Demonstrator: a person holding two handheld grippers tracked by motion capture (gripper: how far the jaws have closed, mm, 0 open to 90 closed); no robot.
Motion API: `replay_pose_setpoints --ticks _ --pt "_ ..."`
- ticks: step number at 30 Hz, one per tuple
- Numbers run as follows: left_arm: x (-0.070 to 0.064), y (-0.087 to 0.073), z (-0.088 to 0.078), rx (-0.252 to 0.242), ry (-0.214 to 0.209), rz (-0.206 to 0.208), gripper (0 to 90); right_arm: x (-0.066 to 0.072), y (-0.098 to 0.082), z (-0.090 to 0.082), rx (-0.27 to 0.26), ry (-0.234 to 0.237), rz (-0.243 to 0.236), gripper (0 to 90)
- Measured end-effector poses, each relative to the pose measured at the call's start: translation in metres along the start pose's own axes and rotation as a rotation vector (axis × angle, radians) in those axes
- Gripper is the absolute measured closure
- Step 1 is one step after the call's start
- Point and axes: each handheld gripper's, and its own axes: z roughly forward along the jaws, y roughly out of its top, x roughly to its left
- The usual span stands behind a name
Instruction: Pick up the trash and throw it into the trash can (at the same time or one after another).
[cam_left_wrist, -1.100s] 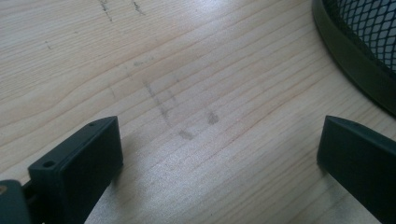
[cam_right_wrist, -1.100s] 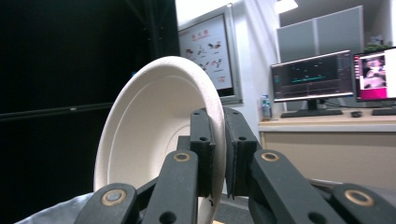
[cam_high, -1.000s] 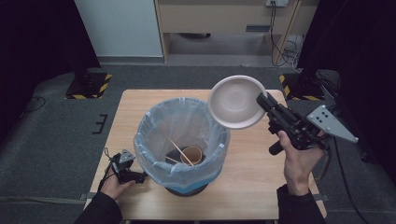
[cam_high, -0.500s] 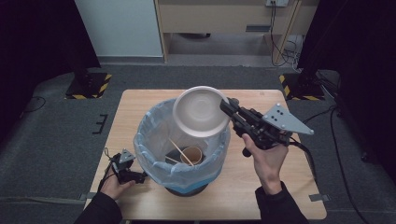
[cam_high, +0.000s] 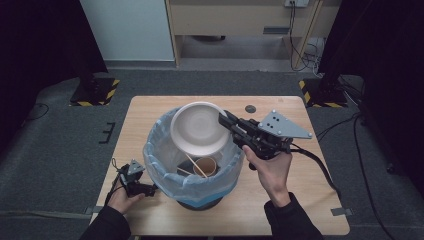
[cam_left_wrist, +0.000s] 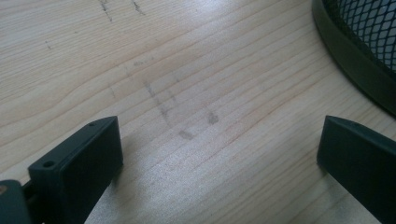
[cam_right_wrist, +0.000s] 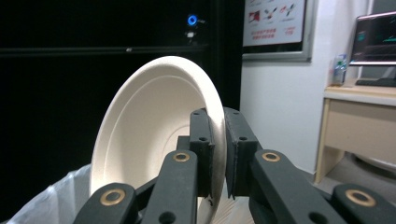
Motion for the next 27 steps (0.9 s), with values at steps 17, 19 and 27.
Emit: replay_pose_setpoints --ticks 17,19,27 --pt "0.000 0.000 0.000 0.001 0.001 0.000 0.0 -0.030 -0.001 -0.029 0.109 -0.159 0.006 37.5" --pt "0.000 0.000 0.000 0.000 0.001 0.000 0.0 -0.040 -0.009 -0.036 0.117 -0.187 0.030 35.6" --pt "0.000 0.000 0.000 0.000 0.001 -0.001 0.0 -0.082 -0.062 -0.058 0.216 -0.290 0.126 29.9"
